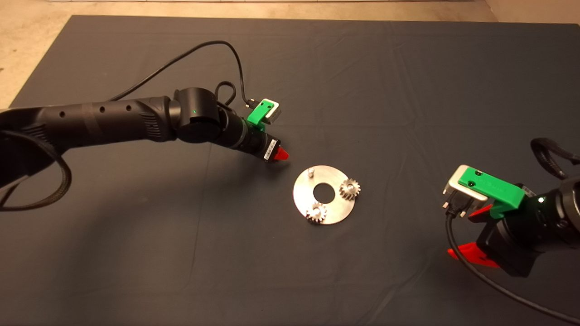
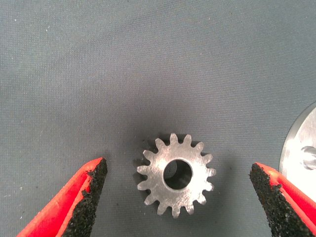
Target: Install three planetary gears onto the carrier pins
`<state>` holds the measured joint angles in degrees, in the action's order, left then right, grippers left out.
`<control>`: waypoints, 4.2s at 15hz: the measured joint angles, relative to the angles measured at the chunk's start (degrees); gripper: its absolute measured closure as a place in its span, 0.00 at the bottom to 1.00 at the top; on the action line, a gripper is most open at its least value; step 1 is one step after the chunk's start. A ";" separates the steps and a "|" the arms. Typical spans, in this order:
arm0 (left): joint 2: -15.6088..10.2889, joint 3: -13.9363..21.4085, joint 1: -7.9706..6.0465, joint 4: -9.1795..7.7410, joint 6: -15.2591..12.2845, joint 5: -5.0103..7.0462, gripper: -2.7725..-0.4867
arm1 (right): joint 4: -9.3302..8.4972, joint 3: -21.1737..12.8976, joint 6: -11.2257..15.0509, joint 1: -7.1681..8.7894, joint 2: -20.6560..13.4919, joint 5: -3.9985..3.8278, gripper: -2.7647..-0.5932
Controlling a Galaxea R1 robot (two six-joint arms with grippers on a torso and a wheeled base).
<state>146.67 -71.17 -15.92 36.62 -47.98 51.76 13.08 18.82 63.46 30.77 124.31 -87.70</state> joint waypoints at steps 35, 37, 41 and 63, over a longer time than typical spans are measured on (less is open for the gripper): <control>-0.80 0.09 3.86 8.00 0.90 -4.17 0.68 | -0.69 0.52 1.35 3.24 3.83 -0.01 0.42; -0.85 0.11 3.88 8.12 0.91 -4.17 0.72 | -0.74 0.52 1.37 3.40 3.84 0.00 0.42; -0.96 0.44 4.00 8.44 0.92 -4.11 0.74 | -1.60 0.55 1.37 4.69 3.84 -0.01 0.42; -1.27 6.08 4.49 8.00 0.91 1.12 0.93 | -3.79 0.63 1.75 5.76 3.83 0.00 0.42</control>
<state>145.40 -65.08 -11.43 44.62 -47.07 52.88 9.29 19.46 65.21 36.54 128.14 -87.70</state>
